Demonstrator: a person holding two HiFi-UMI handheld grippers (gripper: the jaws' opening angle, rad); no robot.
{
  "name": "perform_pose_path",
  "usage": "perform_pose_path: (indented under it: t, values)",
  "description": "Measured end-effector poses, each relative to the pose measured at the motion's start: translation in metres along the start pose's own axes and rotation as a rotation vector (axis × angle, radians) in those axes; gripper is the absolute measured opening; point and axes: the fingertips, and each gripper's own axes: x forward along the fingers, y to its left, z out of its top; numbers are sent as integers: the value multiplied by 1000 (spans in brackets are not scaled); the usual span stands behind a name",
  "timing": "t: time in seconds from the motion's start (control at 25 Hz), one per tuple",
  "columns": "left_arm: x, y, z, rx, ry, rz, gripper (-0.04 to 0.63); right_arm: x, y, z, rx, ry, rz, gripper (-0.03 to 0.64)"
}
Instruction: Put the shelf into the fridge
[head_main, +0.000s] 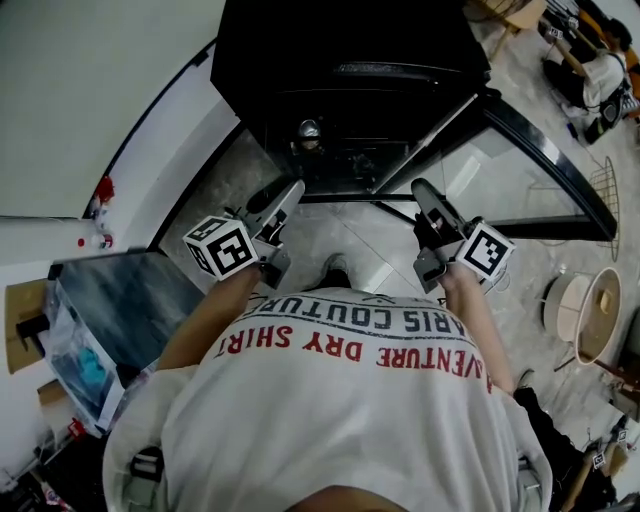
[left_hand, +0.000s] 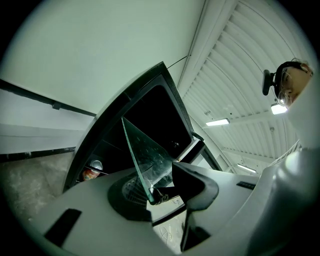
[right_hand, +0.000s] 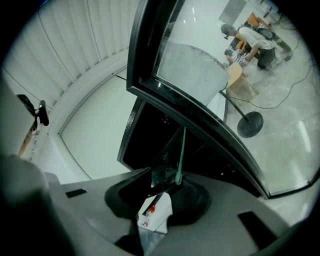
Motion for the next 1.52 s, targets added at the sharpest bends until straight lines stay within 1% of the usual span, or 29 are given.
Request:
perform_pose_path:
  t: [0.48, 0.88, 1.52]
  values:
    - [16, 22, 3, -11, 0, 22, 147, 22, -22, 4, 12, 32, -6, 92]
    - [29, 37, 11, -11, -2, 32, 147, 39, -35, 12, 10, 26, -6, 92]
    - [40, 46, 22, 2, -10, 16, 146, 53, -40, 21, -8, 17, -12, 92]
